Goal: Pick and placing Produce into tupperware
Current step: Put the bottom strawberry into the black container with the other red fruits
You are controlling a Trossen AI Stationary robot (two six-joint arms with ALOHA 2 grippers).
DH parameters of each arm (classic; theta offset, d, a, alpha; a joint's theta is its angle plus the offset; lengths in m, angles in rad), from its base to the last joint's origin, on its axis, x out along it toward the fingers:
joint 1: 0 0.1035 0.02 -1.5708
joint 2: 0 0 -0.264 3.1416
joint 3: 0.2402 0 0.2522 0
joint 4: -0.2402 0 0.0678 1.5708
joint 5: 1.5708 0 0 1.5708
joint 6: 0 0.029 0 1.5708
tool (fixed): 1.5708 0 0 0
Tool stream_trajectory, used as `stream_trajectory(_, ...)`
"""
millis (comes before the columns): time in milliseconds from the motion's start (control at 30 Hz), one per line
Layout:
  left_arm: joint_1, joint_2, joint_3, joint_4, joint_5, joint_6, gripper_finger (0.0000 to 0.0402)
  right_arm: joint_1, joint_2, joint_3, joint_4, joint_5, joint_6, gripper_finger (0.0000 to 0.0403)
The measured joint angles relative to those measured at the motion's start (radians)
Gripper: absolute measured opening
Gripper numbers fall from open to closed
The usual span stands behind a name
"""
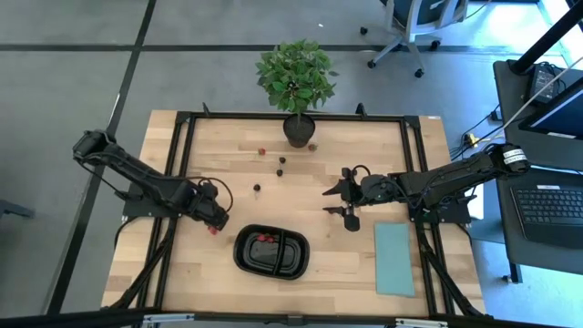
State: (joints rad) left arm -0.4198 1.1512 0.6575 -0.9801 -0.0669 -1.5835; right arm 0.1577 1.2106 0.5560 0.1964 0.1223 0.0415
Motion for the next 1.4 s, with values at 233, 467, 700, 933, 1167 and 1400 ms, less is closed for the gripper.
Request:
stream_trajectory(233,-0.053,0.023,0.000,0.102,0.029,-0.024,0.0190,0.000,0.000,0.000,-0.016,0.000,-0.024,0.0223)
stream_trajectory(467,-0.064,0.019,0.000,0.116,0.044,0.046,0.0190,0.000,0.000,0.000,-0.019,0.000,-0.025,0.0223)
stream_trajectory(700,-0.064,0.019,0.000,0.119,0.054,0.041,0.0190,0.000,0.000,0.000,-0.026,0.000,-0.024,0.0223)
stream_trajectory(933,-0.063,0.019,0.000,0.121,0.092,0.042,0.0190,0.000,0.000,0.000,-0.029,0.000,-0.025,0.0223)
stream_trajectory(1167,-0.063,0.019,0.000,0.121,0.110,0.045,0.0190,0.000,0.000,0.000,-0.034,0.000,-0.025,0.0223)
stream_trajectory(1400,-0.060,0.019,0.000,0.097,0.155,0.050,0.0190,0.000,0.000,0.000,-0.044,0.000,-0.025,0.0223)
